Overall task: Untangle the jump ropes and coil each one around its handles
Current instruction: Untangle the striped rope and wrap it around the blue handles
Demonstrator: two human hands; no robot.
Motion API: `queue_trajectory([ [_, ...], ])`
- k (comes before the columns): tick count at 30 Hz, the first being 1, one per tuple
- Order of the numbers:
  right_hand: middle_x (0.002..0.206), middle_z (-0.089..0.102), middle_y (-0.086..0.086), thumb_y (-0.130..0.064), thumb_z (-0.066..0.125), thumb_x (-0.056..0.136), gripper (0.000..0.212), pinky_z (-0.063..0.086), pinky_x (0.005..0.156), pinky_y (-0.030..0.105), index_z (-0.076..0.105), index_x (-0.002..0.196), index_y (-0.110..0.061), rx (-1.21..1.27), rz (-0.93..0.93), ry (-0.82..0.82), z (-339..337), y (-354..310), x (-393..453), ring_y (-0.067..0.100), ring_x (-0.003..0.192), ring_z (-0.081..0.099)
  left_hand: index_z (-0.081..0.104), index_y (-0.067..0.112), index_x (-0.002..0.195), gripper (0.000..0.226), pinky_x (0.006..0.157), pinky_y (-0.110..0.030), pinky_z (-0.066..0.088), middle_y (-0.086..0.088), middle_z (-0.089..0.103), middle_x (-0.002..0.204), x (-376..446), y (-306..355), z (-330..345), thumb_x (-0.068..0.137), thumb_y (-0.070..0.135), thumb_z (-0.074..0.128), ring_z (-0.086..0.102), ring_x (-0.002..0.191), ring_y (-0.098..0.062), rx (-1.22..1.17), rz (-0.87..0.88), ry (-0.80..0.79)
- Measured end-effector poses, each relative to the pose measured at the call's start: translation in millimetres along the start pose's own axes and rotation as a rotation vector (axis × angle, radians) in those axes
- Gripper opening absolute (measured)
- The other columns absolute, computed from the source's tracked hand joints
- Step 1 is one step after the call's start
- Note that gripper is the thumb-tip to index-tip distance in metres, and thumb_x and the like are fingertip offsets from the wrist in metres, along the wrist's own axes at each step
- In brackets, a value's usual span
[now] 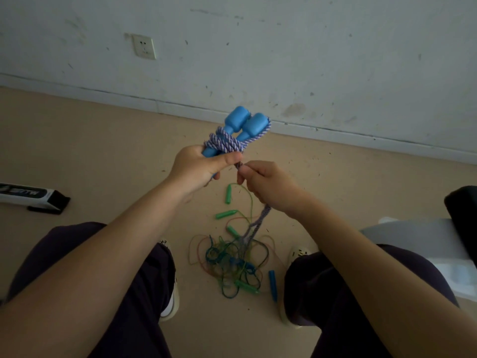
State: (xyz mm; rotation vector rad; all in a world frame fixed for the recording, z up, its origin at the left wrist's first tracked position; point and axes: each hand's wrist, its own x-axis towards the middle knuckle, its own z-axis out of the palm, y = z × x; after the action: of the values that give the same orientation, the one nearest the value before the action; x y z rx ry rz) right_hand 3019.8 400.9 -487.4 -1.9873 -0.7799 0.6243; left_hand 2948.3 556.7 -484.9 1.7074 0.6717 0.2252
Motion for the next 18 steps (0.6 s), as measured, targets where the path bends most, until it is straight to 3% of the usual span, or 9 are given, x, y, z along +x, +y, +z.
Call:
queue_trajectory([
  [4,0.061,0.046,-0.007,-0.024,0.046,0.103,0.032,0.033,0.052,0.014,0.054,0.072,-0.021,-0.06,-0.034,-0.011,1,-4,0,-0.003,0.045,0.042,0.064,0.017,0.07,0.035,0.038,-0.019,0.032,0.002,0.057,0.058,7,-3,-1,0.074,0.045,0.083,0.049,0.041,-0.005,-0.041,-0.017,0.077],
  [9,0.059,0.044,-0.012,-0.018,0.049,0.101,0.03,0.034,0.051,0.01,0.054,0.072,-0.02,-0.09,-0.122,-0.022,-17,-4,-7,-0.003,0.048,0.043,0.065,0.019,0.072,0.036,0.043,-0.02,0.036,0.001,0.061,0.062,10,-4,-10,0.074,0.051,0.082,0.051,0.041,-0.001,0.083,-0.018,0.096],
  [15,0.051,0.049,-0.019,-0.016,0.055,0.099,0.026,0.033,0.054,0.013,0.059,0.074,-0.021,-0.081,-0.197,0.074,-39,4,-5,-0.001,0.051,0.044,0.071,0.022,0.082,0.03,0.049,-0.022,0.039,0.008,0.06,0.05,4,-9,-5,0.072,0.048,0.083,0.052,0.042,0.001,0.328,0.022,-0.118],
  [18,0.061,0.05,-0.011,-0.022,0.058,0.098,0.024,0.034,0.058,0.021,0.064,0.079,-0.007,-0.152,-0.248,0.134,-39,7,-2,0.0,0.056,0.045,0.071,0.018,0.081,0.037,0.056,-0.025,0.041,0.004,0.063,0.055,2,-7,-1,0.069,0.051,0.084,0.057,0.051,-0.007,0.472,0.025,-0.268],
])
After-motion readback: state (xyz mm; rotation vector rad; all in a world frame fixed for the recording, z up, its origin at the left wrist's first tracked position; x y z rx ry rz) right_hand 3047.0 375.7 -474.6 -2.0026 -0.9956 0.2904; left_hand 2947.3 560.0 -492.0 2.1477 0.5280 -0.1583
